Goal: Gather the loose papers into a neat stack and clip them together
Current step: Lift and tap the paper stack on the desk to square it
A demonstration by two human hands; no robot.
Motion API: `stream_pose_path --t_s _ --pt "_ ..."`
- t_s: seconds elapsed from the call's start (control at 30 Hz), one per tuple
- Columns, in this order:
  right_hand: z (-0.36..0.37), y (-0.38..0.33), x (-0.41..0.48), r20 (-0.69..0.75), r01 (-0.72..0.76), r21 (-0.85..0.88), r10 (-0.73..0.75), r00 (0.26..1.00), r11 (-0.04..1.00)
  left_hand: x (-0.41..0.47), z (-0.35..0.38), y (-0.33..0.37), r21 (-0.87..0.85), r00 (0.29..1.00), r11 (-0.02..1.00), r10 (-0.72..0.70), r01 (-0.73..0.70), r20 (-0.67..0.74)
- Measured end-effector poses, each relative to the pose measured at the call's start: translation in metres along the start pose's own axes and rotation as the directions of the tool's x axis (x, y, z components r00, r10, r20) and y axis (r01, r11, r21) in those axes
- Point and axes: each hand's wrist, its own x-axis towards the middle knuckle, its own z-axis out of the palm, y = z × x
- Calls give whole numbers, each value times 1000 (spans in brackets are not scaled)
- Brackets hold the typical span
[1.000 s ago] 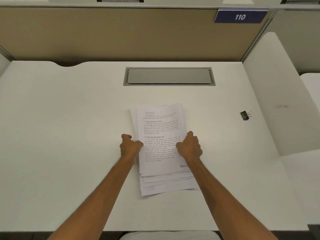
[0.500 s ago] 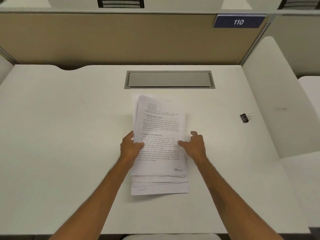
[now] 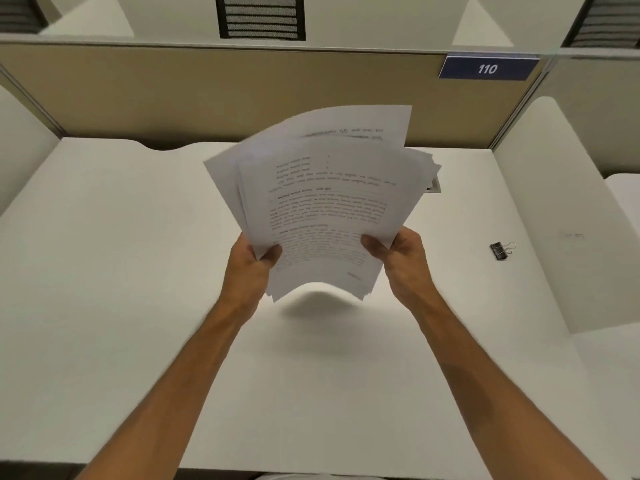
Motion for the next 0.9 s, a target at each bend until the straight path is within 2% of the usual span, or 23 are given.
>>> stream_pose_path --t_s 0.13,0.6,0.77,0.9 --pt "14 6 0 -44 1 -63 -4 999 998 -3 5 -10 -43 998 999 -2 0 -62" --pt "17 24 -11 -57 -80 -81 75 996 994 -10 9 -23 -50 999 999 -6 4 -49" --pt "22 15 -15 -86 -62 -119 51 995 991 -16 10 -12 -125 995 989 71 -80 -74" --pt "25 -2 -18 -103 25 -38 -29 994 999 -20 13 6 -195 984 968 138 -158 -111"
